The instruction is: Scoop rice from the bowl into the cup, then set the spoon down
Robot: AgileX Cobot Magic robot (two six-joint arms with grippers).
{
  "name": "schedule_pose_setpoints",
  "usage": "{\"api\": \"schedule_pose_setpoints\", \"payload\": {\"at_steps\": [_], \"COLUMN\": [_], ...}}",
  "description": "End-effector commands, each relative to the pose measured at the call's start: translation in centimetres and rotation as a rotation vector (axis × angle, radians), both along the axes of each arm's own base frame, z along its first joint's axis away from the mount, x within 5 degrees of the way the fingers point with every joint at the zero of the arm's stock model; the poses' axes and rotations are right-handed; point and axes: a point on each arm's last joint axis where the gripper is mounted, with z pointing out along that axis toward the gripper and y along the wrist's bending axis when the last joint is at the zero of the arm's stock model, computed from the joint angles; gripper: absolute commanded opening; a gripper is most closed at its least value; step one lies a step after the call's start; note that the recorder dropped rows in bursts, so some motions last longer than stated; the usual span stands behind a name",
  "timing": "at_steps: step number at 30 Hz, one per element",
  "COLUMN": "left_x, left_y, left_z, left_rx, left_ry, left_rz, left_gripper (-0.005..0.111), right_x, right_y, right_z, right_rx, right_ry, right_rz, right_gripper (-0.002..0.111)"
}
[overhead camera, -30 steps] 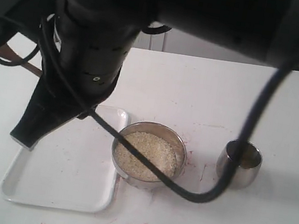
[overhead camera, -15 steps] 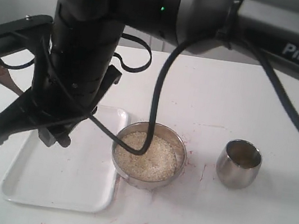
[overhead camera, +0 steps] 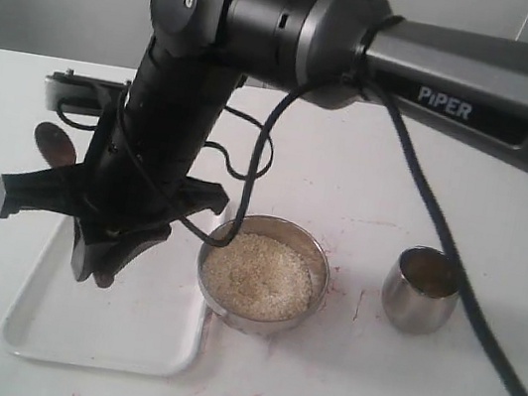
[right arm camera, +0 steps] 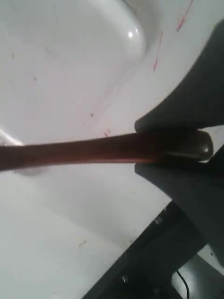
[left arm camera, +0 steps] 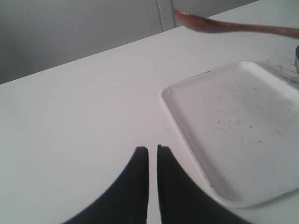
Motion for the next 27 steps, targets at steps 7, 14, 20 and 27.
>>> {"api": "schedule_pose_setpoints", "payload": {"at_steps": [7, 14, 20, 27], "left_x": [0.0, 0.0, 0.0, 0.0], "left_y": [0.0, 0.0, 0.0, 0.0], "left_z": [0.2, 0.2, 0.2, 0.2], "left_rx": [0.000, 0.000, 0.000, 0.000], "left_ry": [-0.003, -0.003, -0.003, -0.003], "left_rz": [0.002, 0.002, 0.002, 0.002], "left_gripper": [0.014, 0.014, 0.014, 0.014], "right_x": [0.9, 1.4, 1.5, 0.8], "right_y": [1.0, 0.9, 0.9, 1.5], "right_z": [-2.1, -2.6, -2.8, -4.4], "right_rx": [0.041, 0.017, -0.036, -0.191], "right_ry": [0.081, 0.035, -0.030, -0.083], "right_rz": [-0.084, -0.109, -0.101, -0.003], "right_gripper": [0.000, 0.000, 0.000, 0.000]}}
